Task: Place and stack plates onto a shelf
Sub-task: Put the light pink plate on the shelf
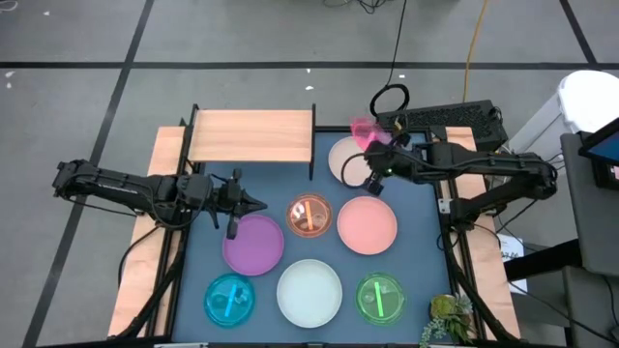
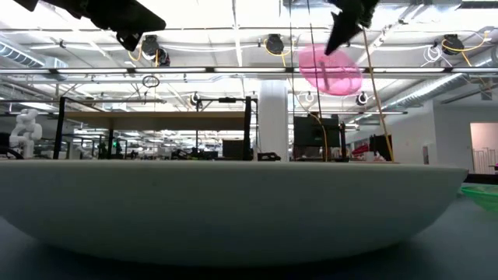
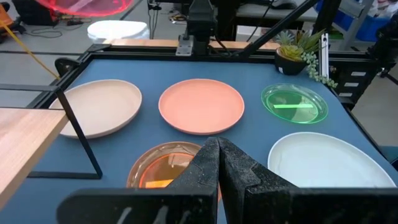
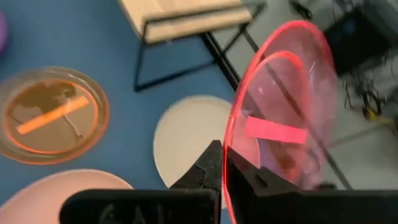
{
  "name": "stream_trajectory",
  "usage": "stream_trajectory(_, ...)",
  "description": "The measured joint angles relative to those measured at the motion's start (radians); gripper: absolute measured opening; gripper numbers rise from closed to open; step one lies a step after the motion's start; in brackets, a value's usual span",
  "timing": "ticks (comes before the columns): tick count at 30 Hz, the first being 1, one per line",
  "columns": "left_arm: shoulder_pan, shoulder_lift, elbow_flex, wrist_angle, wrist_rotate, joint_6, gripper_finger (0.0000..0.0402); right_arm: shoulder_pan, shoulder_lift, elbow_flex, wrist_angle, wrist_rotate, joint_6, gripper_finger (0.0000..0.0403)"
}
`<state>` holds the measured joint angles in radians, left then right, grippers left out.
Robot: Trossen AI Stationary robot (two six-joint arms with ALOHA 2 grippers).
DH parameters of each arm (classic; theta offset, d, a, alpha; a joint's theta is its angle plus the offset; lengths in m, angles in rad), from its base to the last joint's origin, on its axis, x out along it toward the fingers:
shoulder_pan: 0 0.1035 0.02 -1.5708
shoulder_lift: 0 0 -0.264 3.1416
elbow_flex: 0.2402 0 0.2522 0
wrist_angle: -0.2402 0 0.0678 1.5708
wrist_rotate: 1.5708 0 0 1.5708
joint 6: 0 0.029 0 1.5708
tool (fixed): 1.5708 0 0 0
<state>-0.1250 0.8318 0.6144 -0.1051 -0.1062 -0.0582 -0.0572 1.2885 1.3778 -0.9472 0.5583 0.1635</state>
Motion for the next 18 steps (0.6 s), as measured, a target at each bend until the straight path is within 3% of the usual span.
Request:
stream_trajectory(7, -0.001, 0.0, 0.0, 0.004, -0.003, 0.001, 0.0013, 0.093, 0.079, 0.07, 0.12, -0.01, -0.235, 0.0)
stream_trajectory(13, -0.039, 0.0, 0.0, 0.032, -0.075, 0.013, 0.0078, 0.176, 0.111, 0.07, 0.192, -0.019, -0.332, 0.0)
stream_trajectory(18, -0.089, 0.001, 0.0, 0.1, -0.081, 0.096, 0.0125, 0.245, 0.125, 0.07, 0.199, -0.102, -0.367, 0.0)
